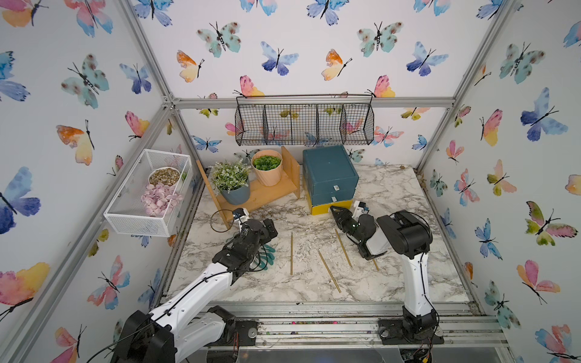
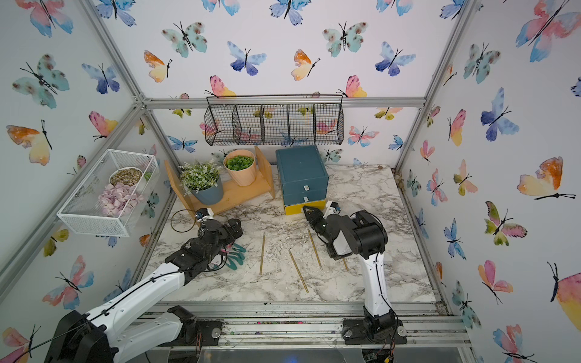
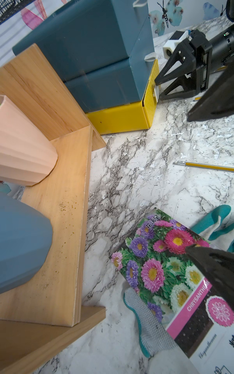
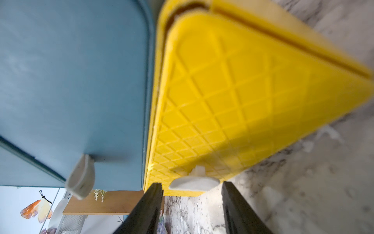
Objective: Please place the pencils in the drawer according to their color
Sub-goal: Open the drawer in the storage box.
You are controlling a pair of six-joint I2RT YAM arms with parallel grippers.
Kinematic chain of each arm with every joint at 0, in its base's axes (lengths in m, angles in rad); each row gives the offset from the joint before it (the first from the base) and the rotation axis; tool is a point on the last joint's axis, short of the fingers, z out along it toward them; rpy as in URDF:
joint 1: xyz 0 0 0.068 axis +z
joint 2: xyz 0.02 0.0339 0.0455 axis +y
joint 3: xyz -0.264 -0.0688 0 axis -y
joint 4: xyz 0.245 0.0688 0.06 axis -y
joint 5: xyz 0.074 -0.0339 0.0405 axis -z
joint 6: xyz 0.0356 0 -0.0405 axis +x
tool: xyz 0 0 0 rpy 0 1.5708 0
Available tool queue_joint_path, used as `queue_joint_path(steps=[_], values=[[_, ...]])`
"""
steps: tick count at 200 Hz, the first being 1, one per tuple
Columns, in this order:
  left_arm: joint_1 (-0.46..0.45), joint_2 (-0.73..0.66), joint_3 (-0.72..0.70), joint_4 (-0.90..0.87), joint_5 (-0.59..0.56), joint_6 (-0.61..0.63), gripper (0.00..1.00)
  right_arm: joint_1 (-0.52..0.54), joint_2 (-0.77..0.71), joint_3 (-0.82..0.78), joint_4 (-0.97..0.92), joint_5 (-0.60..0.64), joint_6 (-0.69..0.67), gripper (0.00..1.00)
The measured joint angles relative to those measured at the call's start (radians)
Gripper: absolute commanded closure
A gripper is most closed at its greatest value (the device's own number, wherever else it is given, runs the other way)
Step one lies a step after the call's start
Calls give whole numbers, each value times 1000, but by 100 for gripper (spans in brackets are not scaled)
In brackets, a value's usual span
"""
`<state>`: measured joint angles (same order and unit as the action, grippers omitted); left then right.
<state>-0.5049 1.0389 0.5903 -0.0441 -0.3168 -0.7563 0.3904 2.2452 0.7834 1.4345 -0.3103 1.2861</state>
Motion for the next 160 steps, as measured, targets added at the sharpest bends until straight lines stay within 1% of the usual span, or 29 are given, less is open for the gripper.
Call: queue_joint_path(steps=[48,73,78,92,120,160], values=[[0,7,0,0,0,0,2,-4,8,2,18,-10,5,57],[0,8,0,0,0,0,2,-4,8,1,18,-10,8,58],[0,8,0,0,0,0,2,-4,8,1,18,-11,8,56],[0,8,0,0,0,0,2,-4,9,1,21,-11,9,46],[0,8,0,0,0,0,2,-4,12,2,37,-12,13,39],[0,8,0,0,0,0,2,-5,21,16,47,-11,19,39]])
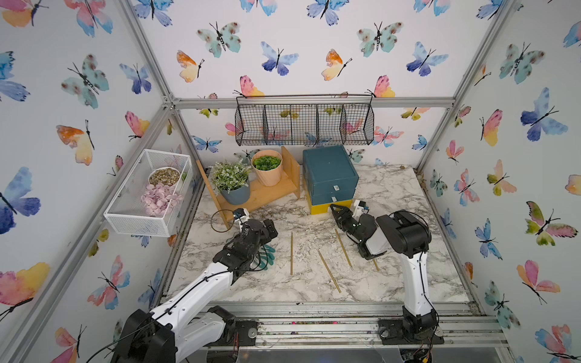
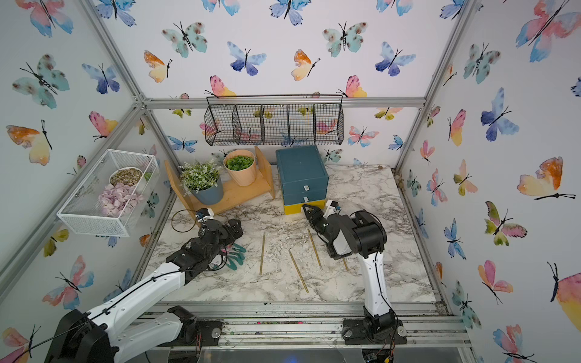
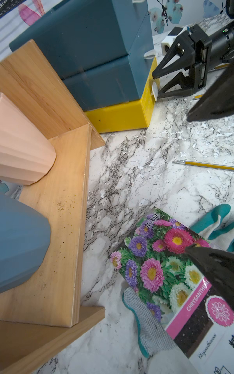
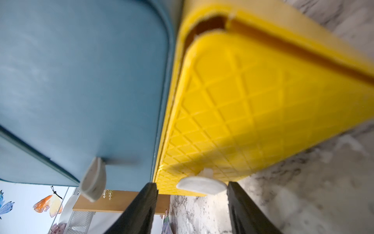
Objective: Please place the pencils in the drawer according to their color
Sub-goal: Open the drawer in the storage box.
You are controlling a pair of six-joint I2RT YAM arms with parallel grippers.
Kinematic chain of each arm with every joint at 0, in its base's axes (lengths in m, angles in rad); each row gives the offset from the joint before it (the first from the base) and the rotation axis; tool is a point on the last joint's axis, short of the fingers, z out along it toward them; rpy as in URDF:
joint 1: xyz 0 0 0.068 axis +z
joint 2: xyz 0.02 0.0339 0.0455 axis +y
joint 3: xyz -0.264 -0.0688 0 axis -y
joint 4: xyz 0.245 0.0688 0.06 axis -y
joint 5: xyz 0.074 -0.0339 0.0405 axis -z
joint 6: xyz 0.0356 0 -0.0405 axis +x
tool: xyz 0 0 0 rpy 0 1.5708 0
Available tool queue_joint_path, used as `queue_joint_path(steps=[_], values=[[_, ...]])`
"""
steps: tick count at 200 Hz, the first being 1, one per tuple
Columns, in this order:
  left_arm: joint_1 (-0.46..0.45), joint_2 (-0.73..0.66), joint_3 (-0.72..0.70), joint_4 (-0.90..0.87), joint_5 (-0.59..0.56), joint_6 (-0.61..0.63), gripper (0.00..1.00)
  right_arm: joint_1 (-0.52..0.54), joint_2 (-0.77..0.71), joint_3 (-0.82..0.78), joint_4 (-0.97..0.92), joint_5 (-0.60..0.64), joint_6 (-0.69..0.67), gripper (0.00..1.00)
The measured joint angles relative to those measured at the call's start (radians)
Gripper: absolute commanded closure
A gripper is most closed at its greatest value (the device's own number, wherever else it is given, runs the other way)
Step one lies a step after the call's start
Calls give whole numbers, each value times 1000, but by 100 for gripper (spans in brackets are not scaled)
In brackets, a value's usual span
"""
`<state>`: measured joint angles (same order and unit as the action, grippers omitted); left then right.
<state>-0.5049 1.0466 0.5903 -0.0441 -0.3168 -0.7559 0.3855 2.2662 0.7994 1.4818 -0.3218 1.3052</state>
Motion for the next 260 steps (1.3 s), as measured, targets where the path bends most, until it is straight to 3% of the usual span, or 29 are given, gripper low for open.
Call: queue_joint_path(steps=[157,260], values=[[0,8,0,0,0,0,2,-1,29,31,-2,1,68,57],[0,9,0,0,1,0,2,-1,28,16,11,2,68,60]])
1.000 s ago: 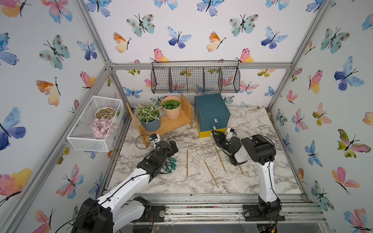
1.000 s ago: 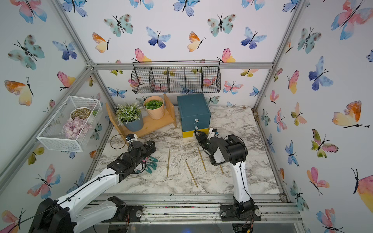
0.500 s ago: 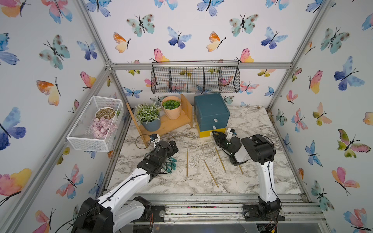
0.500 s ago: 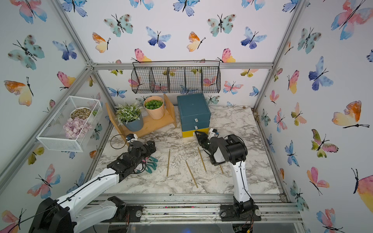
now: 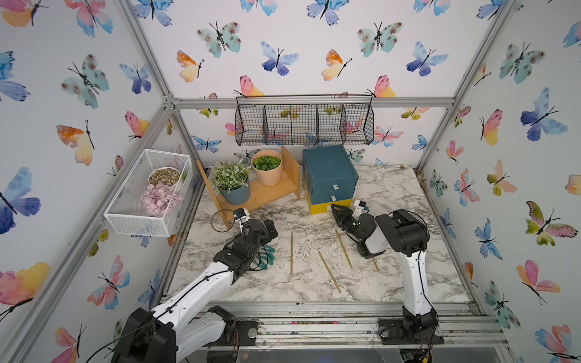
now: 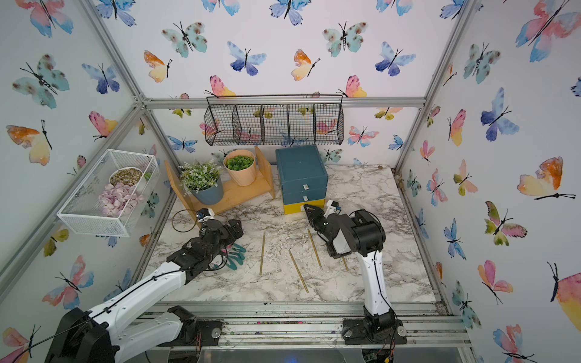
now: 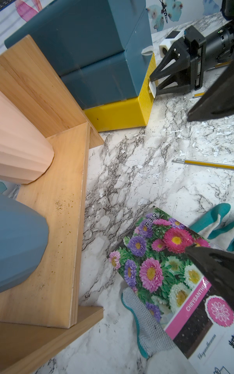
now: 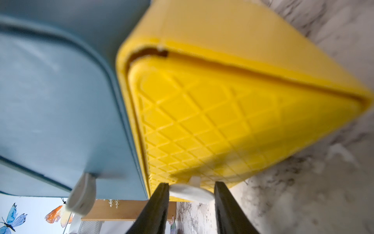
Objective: Please place the pencils in the drawer according to their color
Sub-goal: Open the drawer in the storage box.
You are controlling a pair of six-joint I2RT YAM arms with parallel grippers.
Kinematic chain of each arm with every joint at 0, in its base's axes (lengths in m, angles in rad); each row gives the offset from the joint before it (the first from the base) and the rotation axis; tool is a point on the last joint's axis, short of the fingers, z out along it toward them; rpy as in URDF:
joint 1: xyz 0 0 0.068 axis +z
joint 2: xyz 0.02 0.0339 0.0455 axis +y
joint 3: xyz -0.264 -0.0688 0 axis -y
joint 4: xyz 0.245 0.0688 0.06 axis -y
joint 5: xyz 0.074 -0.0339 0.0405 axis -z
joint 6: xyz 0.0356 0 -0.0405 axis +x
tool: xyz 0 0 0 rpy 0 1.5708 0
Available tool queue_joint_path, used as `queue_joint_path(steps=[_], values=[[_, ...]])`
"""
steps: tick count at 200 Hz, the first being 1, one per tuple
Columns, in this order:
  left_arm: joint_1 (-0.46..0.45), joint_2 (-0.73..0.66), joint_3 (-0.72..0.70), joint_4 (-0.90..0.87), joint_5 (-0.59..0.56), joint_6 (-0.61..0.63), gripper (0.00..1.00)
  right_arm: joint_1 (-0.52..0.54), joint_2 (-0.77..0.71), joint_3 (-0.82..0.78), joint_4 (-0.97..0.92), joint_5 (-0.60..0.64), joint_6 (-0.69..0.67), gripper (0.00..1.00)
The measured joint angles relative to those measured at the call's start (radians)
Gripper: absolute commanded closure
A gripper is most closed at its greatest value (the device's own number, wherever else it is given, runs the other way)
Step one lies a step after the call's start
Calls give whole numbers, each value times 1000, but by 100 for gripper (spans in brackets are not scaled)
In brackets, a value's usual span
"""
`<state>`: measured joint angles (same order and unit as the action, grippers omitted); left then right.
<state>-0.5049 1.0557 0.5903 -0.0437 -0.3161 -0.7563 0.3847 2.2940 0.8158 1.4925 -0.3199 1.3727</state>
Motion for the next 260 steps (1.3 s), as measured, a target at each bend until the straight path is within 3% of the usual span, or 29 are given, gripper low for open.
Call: queue_joint_path(steps=[146,260], values=[[0,0,0,0,0,0,2,0,-29,-175,167,-1,-13,62],[0,4,0,0,0,0,2,0,-114,-346,171,-1,-33,63]])
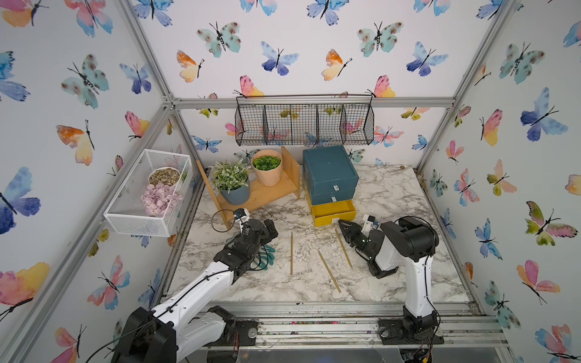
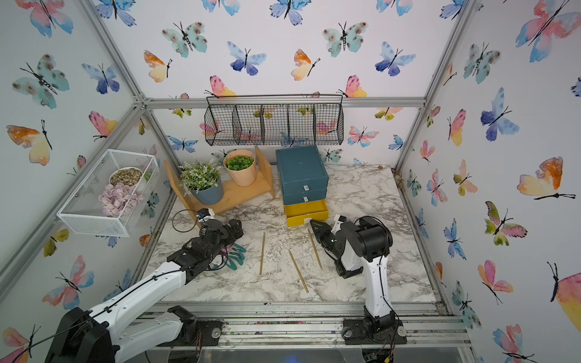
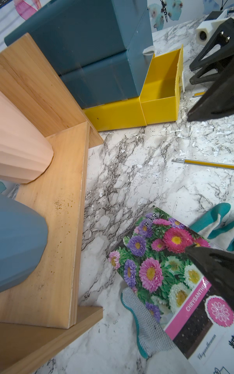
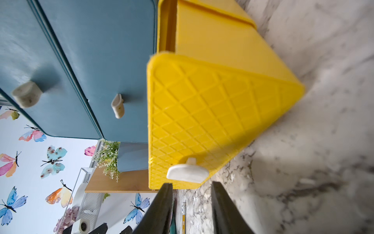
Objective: Please place the pencils in the drawer according to their color
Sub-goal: Open the drawer in the storage box.
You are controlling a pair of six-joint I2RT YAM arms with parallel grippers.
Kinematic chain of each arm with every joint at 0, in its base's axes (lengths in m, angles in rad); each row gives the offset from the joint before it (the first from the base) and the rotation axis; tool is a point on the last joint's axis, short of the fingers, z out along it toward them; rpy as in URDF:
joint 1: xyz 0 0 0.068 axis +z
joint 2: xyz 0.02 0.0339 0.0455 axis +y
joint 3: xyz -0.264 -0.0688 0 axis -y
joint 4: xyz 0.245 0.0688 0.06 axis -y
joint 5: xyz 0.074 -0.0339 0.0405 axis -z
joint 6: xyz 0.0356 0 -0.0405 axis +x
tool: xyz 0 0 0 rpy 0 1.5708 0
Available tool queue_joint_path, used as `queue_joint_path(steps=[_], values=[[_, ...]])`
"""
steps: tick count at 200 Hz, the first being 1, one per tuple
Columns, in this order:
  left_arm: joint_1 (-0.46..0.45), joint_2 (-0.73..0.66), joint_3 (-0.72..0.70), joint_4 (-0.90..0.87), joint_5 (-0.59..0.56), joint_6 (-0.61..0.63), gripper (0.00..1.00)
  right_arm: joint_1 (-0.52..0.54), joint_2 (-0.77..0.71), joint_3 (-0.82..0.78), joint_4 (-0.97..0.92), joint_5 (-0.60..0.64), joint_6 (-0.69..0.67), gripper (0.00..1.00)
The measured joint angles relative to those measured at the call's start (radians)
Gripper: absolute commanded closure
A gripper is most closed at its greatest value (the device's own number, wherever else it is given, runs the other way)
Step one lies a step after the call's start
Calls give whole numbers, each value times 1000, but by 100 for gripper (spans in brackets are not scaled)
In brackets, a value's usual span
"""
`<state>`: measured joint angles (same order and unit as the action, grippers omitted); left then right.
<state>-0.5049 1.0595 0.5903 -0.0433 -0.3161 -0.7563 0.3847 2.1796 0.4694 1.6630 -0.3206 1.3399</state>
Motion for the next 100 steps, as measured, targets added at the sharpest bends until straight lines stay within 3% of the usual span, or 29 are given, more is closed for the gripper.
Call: queue_joint_path(steps=[51,100], values=[[0,2,0,0,0,0,2,0,-67,-58,-54,-3,-61,62],[0,15,1,4,3,3,2,0,-369,-33,-518,31,-241,54]])
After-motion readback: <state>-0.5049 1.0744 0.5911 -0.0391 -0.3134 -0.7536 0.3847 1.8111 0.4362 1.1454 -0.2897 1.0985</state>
